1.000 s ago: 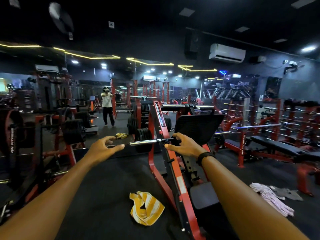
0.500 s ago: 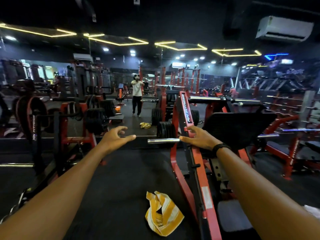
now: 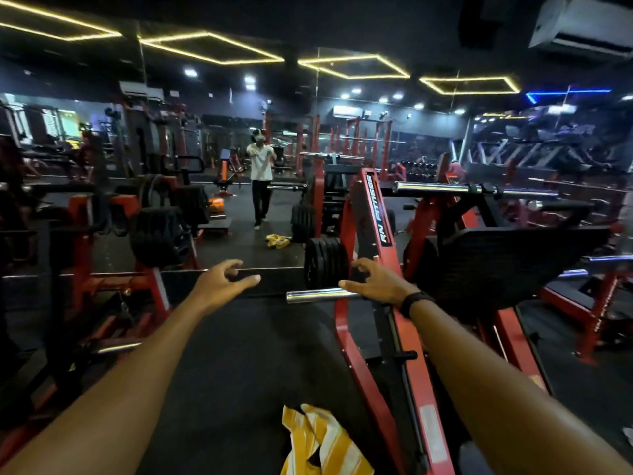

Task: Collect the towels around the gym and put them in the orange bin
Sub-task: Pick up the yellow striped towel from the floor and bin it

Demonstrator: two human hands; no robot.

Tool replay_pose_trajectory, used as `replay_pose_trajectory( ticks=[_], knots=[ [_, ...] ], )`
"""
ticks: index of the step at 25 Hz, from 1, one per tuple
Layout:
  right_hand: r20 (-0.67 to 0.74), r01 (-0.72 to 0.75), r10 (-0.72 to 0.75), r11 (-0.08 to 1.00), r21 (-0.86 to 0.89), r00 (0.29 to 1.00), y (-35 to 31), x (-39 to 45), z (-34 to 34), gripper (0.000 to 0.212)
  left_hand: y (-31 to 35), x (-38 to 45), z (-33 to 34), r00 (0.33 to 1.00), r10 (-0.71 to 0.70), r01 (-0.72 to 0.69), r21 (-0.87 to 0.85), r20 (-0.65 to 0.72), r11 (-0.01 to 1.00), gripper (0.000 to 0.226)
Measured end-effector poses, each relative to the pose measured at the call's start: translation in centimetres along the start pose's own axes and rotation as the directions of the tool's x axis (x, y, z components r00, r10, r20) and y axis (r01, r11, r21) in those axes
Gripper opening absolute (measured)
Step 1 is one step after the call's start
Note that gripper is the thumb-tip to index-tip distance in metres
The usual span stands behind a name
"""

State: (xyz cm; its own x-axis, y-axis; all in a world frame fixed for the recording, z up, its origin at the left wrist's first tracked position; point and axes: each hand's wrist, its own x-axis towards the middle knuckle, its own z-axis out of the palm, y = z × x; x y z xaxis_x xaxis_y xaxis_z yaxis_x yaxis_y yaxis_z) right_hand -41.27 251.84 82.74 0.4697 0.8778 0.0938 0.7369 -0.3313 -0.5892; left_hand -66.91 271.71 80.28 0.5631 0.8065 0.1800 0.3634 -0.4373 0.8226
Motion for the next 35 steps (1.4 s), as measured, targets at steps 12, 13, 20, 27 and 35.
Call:
replay_pose_trajectory(
  ticks=[12, 13, 20, 27, 35],
  knots=[
    [0.081, -0.114, 0.115, 0.993, -0.013, 0.990, 10.5, 22.0, 6.1, 0.070, -8.0, 22.9, 8.9, 0.982, -0.097, 0.093, 0.029, 0.164, 0.995, 0.065],
    [0.095, -0.117, 0.117, 0.993, -0.013, 0.989, 12.3, 23.8, 7.2, 0.067, -9.1, 24.4, 10.3, 0.979, -0.118, 0.114, 0.035, 0.166, 0.993, 0.065],
    [0.319, -0.207, 0.199, 0.978, -0.011, 0.926, 25.1, 34.3, 16.5, 0.068, -18.2, 32.1, 20.6, 0.911, -0.353, 0.338, 0.106, 0.213, 0.935, 0.070],
    [0.526, -0.313, 0.317, 0.945, -0.101, 0.789, 35.9, 36.7, 30.9, 0.068, -31.6, 32.1, 29.5, 0.755, -0.597, 0.579, 0.151, 0.272, 0.801, 0.069],
    [0.602, -0.421, 0.424, 0.894, -0.156, 0.677, 50.1, 33.5, 52.2, 0.065, -51.9, 28.5, 41.2, 0.620, -0.701, 0.650, 0.271, 0.352, 0.711, 0.067]
  ],
)
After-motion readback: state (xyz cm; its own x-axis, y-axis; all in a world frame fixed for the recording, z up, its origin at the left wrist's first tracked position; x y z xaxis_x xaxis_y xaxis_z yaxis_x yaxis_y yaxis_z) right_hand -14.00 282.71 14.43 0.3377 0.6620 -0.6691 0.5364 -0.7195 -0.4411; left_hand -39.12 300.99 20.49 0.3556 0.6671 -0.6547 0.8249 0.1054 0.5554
